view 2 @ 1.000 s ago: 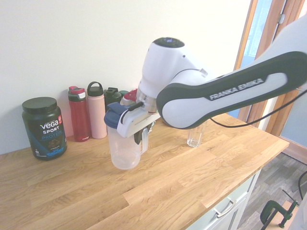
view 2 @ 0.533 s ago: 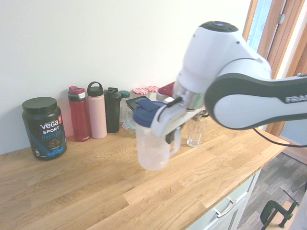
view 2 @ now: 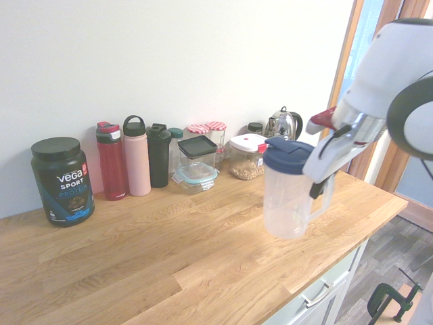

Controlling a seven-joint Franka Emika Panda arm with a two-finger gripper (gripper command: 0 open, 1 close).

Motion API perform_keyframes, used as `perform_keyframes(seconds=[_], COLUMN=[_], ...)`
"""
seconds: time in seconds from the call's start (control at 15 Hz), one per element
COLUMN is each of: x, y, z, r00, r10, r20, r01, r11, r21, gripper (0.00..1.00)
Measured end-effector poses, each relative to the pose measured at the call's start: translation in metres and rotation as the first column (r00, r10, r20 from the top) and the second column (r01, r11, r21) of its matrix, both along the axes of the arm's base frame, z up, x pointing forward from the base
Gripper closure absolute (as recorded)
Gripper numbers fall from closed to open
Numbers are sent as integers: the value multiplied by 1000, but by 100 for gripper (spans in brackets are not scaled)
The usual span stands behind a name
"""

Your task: Pour me some water

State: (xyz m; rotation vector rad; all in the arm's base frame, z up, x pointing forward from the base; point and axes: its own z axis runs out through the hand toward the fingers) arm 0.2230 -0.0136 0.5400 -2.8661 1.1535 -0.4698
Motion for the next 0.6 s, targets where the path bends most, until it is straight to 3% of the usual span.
perform_keyframes(seconds=[0.2, 0.33, 0.47, 0.6], x=[-19, -31, -32, -13], y=[-56, -94, -135, -166], z=[0, 9, 11, 4], r00=[999, 1000, 994, 976], r10=[-17, 10, 110, 213], r20=[-35, -25, -12, -43], r01=[17, -9, -110, -214], r11=[1000, 1000, 994, 977], r21=[16, 19, -2, -15], gripper=[100, 100, 100, 100])
